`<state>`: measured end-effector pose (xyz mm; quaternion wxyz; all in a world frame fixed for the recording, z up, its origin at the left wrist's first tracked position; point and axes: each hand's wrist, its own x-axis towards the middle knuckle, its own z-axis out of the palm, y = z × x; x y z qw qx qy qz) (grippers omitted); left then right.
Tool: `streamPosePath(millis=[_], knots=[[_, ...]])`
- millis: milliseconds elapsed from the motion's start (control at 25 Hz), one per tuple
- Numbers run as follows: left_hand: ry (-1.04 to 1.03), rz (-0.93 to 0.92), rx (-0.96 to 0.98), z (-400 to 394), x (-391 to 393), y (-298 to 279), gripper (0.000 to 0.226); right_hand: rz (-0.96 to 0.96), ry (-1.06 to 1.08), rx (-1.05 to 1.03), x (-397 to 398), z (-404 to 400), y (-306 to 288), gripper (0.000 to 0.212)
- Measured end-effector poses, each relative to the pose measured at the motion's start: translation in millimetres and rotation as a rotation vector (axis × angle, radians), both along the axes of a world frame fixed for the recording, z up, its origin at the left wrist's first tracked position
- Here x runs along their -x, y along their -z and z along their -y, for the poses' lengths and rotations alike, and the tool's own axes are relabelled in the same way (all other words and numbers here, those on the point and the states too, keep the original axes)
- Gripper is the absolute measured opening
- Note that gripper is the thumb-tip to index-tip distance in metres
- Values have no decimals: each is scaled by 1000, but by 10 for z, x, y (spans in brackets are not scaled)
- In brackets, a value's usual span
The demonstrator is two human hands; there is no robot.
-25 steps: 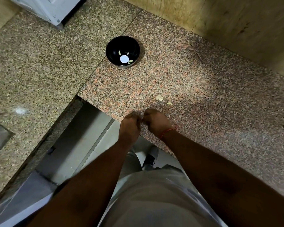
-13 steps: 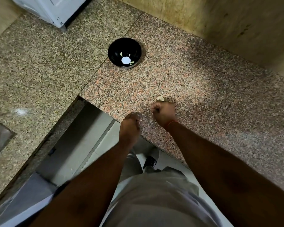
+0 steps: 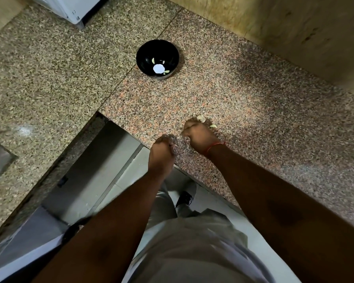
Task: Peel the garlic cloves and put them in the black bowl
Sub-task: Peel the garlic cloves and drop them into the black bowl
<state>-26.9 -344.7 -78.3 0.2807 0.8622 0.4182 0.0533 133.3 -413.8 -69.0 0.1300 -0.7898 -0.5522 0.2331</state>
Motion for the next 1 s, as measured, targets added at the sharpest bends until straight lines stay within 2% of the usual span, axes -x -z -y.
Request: streamPosePath(millis=[160, 280, 600, 720, 840, 920, 1000], knots=[[5, 10, -23, 57, 26, -4, 16, 51, -143, -6, 71, 259, 50, 39], [-6, 15, -4, 84, 45, 18, 21, 24, -125, -17, 148, 343, 111, 20], [66, -84, -51, 63, 75, 187, 10, 186, 74, -97, 410, 490, 162, 28], [108, -86, -95, 74, 136, 202, 10, 186, 160, -67, 540, 584, 172, 28], [127, -27, -99, 137, 221, 167, 11, 55, 306, -84, 689, 671, 223, 26], [112, 96, -57, 159, 316, 140, 10, -200, 547, -147, 820, 646, 188, 23], [-10, 193, 54, 156, 504, 193, 18, -548, 802, -178, 1011, 555, 95, 16]])
